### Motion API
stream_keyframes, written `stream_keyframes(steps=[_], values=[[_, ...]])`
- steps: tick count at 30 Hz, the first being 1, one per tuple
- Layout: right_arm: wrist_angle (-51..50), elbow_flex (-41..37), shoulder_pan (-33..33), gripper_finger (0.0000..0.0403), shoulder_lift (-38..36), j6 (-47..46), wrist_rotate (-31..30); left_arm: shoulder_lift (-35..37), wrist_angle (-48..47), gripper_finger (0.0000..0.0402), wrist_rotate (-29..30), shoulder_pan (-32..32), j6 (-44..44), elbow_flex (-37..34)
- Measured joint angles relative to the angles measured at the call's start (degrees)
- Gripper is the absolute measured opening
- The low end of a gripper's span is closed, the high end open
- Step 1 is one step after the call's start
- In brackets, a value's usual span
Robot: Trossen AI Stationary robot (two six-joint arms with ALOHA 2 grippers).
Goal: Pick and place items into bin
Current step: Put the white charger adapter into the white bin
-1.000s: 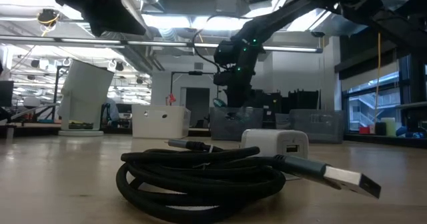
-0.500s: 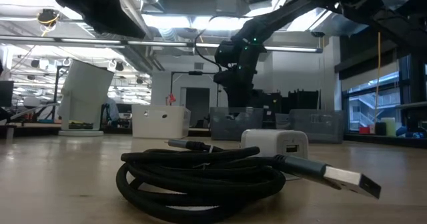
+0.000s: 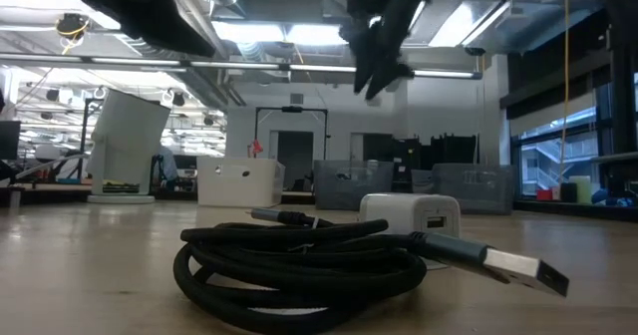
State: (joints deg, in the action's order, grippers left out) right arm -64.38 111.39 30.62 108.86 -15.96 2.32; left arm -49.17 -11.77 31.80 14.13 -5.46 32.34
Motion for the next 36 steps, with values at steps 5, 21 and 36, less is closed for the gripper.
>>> stream_keyframes(steps=[5,21,36], values=[[1.04,-12.57,-8.69,0.0164,-10.01,-7.97,-6.54,0.00,-0.04,0.0006,-2.89,0.00,2.83,0.00],[10.09,-50.75,-42.77,0.0165,-35.32,-62.06,-14.76,0.00,-0.05,0.0002,-6.08,0.00,5.29,0.00],[11.18,-60.85,-54.34,0.0165,-35.54,-74.41,-14.90,0.02,0.87,0.0020,-4.90,0.00,2.30,0.00]])
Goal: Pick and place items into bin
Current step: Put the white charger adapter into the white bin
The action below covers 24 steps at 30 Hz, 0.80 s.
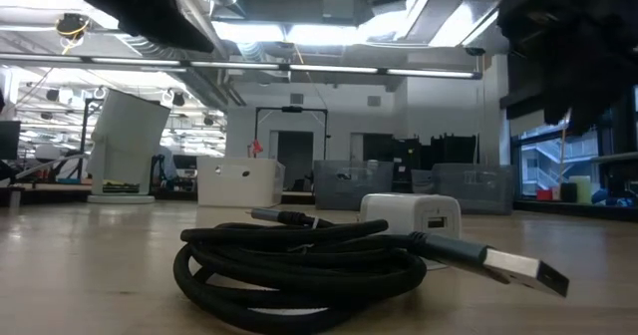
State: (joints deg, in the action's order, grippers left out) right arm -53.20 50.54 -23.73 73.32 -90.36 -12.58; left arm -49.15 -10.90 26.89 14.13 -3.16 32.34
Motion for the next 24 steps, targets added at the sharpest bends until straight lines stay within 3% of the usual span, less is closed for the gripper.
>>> stream_keyframes(steps=[6,12,20,24], values=[[5.82,-5.73,0.29,0.0152,-0.04,5.28,0.15,-0.02,0.02,0.0082,0.16,-1.92,-12.42,0.00],[11.71,-10.17,0.35,0.0120,-1.73,12.09,0.57,-0.02,0.15,0.0153,7.95,-3.56,-30.20,0.00],[10.96,-12.01,0.83,0.0087,-6.11,25.37,0.57,-0.65,0.52,0.0168,12.05,-3.77,-39.91,0.14],[10.73,-13.46,2.69,0.0072,-8.40,32.40,0.54,-5.86,0.53,0.0168,12.39,-2.73,-42.60,3.74]])
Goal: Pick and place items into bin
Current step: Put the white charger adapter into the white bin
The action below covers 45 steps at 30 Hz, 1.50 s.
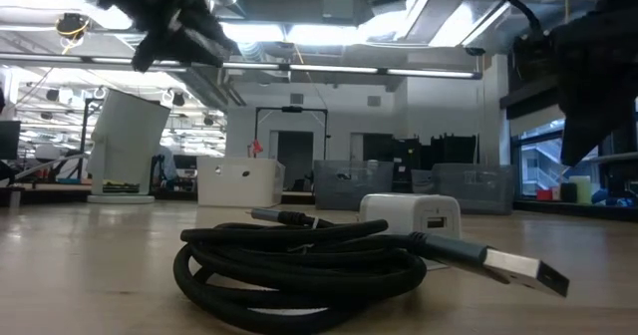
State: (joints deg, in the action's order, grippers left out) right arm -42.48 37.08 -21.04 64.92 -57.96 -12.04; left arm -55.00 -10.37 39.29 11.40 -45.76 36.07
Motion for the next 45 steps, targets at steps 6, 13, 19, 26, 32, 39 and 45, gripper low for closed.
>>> stream_keyframes(steps=[6,13,19,26,32,39,45], values=[[-0.04,-3.75,3.92,0.0051,-3.55,6.15,0.01,-15.07,-0.20,0.0168,-0.58,1.75,8.31,11.50],[0.33,-6.84,5.90,0.0035,-7.28,11.30,1.50,-30.52,-9.64,0.0168,-11.28,1.24,23.06,28.77],[-0.09,-7.56,5.88,0.0029,-9.11,14.60,1.65,-41.68,-23.60,0.0168,-13.74,1.27,32.00,44.20],[0.02,-7.56,5.88,0.0029,-9.30,16.42,1.65,-52.06,-27.52,0.0168,-19.48,1.42,49.46,56.27],[0.22,-7.56,5.88,0.0029,-9.32,16.49,1.67,-57.94,-28.70,0.0168,-28.77,3.00,64.95,60.79],[0.35,-7.56,5.88,0.0029,-9.30,17.75,1.71,-61.85,-28.73,0.0168,-30.48,4.94,70.69,60.90],[0.35,-7.56,5.88,0.0029,-9.30,17.84,1.72,-64.08,-26.02,0.0168,-31.72,6.62,69.36,60.90]])
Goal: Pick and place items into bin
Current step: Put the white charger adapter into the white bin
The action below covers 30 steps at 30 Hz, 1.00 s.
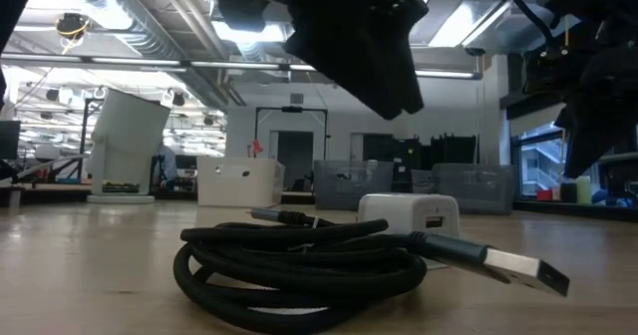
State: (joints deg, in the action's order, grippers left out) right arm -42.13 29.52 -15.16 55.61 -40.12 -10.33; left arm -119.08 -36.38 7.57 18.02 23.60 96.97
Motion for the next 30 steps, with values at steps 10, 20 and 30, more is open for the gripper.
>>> stream_keyframes(steps=[10,20,30], values=[[0.04,0.00,0.00,0.0029,0.00,-2.66,0.00,-0.13,0.18,0.0168,-0.79,-0.11,-2.39,0.00],[0.11,0.00,-0.01,0.0029,0.00,-5.16,1.51,-0.13,1.83,0.0168,0.37,-0.11,-9.48,0.00],[0.11,0.00,-0.04,0.0029,0.00,-6.26,2.68,-0.11,3.39,0.0219,2.92,-0.08,-13.01,0.00]])
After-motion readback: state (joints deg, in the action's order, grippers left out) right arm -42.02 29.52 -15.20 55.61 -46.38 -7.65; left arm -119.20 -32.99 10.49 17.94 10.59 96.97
